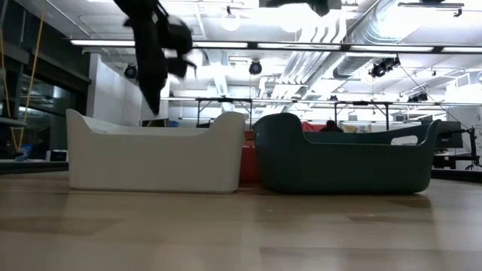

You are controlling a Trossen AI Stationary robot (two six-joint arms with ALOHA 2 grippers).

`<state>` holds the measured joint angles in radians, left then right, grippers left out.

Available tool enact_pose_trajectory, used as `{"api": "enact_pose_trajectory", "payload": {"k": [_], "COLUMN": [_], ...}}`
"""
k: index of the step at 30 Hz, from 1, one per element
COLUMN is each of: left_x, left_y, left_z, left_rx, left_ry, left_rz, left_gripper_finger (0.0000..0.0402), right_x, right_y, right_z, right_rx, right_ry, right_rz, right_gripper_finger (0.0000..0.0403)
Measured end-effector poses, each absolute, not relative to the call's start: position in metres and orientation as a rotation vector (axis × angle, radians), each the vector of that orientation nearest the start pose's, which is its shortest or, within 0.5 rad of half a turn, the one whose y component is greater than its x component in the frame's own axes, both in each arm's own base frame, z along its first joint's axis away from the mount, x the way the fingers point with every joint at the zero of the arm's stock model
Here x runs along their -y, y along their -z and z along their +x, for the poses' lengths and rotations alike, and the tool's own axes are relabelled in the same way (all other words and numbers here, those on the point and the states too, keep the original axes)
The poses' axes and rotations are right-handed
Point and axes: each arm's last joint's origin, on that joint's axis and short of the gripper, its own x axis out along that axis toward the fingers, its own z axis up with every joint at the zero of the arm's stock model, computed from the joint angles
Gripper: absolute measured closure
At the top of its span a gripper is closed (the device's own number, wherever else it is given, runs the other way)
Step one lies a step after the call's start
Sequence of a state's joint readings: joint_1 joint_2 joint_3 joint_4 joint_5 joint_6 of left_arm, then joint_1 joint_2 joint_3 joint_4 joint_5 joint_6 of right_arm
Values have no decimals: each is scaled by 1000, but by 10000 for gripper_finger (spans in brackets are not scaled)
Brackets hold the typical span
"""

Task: Sort rubber bands into baskets
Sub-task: Put the yellow rubber band into the white bin

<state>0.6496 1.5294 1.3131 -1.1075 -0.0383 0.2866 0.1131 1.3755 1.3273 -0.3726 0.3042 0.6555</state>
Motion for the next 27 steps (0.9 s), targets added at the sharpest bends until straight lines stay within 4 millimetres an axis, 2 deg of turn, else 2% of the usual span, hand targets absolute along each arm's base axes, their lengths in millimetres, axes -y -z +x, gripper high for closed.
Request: {"api": "enact_pose_trajectory", "payload": {"k": [5, 12, 18, 24, 27], "left_x": [-146, -89, -34, 22, 41], "left_y": [-330, -378, -386, -387, -383], "left_z": [210, 199, 211, 237, 247], "left_rx": [-1136, -905, -847, -763, -750], "left_ry": [-450, -386, -223, -12, 41], "left_rz": [-166, -183, -233, -221, -232], "left_gripper_finger": [401, 401, 402, 402, 402], "right_x": [-23, -20, -20, -20, -20], "right_y": [-395, -410, -413, -411, -411], "right_z": [285, 267, 263, 262, 261], "right_rx": [-237, -187, -181, -202, -209], "right_ry": [275, 273, 266, 269, 269], "right_rz": [486, 419, 376, 359, 356], "right_gripper_finger": [153, 153, 153, 153, 153]}}
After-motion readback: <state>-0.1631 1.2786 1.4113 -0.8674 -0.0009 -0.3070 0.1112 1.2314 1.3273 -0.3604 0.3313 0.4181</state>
